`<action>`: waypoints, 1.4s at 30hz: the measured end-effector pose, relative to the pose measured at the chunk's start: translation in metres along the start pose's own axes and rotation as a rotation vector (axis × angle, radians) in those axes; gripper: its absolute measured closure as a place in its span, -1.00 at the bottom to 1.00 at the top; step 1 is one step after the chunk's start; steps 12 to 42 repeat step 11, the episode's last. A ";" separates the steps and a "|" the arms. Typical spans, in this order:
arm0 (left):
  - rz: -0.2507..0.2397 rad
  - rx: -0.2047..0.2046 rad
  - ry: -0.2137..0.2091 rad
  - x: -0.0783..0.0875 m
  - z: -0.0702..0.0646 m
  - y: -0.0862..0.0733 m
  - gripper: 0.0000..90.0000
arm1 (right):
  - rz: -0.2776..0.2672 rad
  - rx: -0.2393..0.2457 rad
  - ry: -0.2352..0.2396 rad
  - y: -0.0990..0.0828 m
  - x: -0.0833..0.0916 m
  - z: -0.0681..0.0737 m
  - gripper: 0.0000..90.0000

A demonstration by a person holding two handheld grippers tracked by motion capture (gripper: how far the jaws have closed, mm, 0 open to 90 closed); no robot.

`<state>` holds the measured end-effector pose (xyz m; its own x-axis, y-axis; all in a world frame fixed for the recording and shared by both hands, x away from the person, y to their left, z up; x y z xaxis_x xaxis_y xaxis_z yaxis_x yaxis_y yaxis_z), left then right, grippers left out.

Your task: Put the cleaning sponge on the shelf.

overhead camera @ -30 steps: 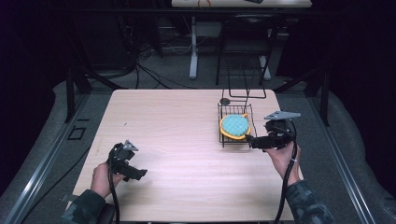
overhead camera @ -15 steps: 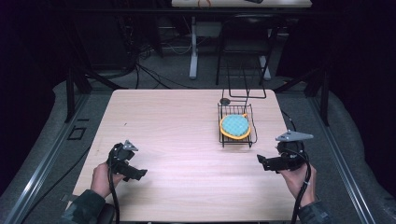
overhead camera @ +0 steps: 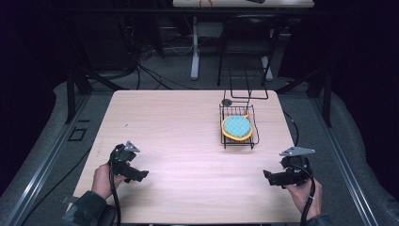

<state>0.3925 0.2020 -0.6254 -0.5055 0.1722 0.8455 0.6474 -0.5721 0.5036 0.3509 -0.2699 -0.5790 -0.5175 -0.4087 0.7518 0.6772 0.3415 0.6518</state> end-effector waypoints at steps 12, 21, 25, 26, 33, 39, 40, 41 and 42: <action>0.002 0.001 0.005 -0.001 0.001 0.000 -0.99 | -0.010 -0.001 -0.001 0.001 0.001 -0.004 -0.88; 0.002 0.001 0.005 -0.001 0.001 0.000 -0.99 | -0.010 -0.001 -0.001 0.001 0.001 -0.004 -0.88; 0.002 0.001 0.005 -0.001 0.001 0.000 -0.99 | -0.010 -0.001 -0.001 0.001 0.001 -0.004 -0.88; 0.002 0.001 0.005 -0.001 0.001 0.000 -0.99 | -0.010 -0.001 -0.001 0.001 0.001 -0.004 -0.88; 0.002 0.001 0.005 -0.001 0.001 0.000 -0.99 | -0.010 -0.001 -0.001 0.001 0.001 -0.004 -0.88; 0.002 0.001 0.005 -0.001 0.001 0.000 -0.99 | -0.010 -0.001 -0.001 0.001 0.001 -0.004 -0.88; 0.002 0.001 0.005 -0.001 0.001 0.000 -0.99 | -0.010 -0.001 -0.001 0.001 0.001 -0.004 -0.88; 0.002 0.001 0.005 -0.001 0.001 0.000 -0.99 | -0.010 -0.001 -0.001 0.001 0.001 -0.004 -0.88; 0.002 0.001 0.005 -0.001 0.001 0.000 -0.99 | -0.010 -0.001 -0.001 0.001 0.001 -0.004 -0.88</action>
Point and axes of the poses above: each handheld gripper's, and its own axes: x roughly backward along the jaws, y roughly out of its top, z roughly to its left, the point moved 10 cm from there along -x, roughly forward along the jaws, and after that the axes turned 10 degrees about y, right-handed, at the moved point
